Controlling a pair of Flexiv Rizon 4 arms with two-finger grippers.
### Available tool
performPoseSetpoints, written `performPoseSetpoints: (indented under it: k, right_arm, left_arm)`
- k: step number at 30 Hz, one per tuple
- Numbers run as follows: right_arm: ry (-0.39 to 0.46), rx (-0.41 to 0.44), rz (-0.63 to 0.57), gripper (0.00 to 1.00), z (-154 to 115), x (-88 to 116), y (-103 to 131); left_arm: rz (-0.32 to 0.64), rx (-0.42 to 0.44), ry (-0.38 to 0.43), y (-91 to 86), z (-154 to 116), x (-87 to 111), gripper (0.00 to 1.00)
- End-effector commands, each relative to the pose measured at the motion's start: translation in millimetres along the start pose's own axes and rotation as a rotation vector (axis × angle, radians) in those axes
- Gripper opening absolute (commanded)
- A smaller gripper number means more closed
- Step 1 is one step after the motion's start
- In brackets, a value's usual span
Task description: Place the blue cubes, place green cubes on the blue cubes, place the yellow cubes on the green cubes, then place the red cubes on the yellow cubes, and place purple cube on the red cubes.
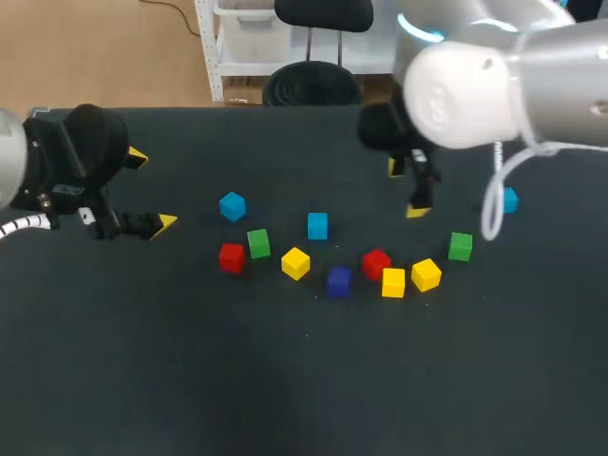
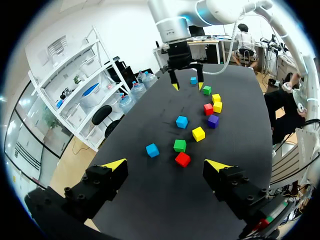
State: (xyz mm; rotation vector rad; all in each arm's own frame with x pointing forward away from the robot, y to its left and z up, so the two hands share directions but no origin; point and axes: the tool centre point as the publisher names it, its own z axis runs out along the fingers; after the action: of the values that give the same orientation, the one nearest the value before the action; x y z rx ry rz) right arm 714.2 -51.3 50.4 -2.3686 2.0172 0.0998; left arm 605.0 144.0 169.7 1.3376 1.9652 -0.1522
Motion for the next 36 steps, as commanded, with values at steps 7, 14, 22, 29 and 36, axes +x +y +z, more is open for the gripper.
performPoseSetpoints:
  k: [7,14,22,29,36]
  right_arm:
    - [-0.038,0.081,0.033,1.0,-7.7,85.6,11.2]
    - [-0.021,0.101,0.019,1.0,-12.3,118.5,14.0]
    - [-0.023,0.11,-0.098,1.0,-4.4,149.2,8.7]
    - [0.009,0.106,-0.138,1.0,5.9,159.0,1.6]
    - [0.027,0.078,-0.131,1.0,24.6,165.6,0.0]
  left_arm:
    - [0.001,0.002,0.0,0.8,-0.2,0.3,1.0]
    - [0.001,0.002,0.0,0.8,-0.2,0.3,1.0]
    - [0.001,0.002,0.0,0.8,-0.2,0.3,1.0]
    - [0.001,0.002,0.0,0.8,-0.2,0.3,1.0]
    - [0.001,0.002,0.0,0.8,-0.2,0.3,1.0]
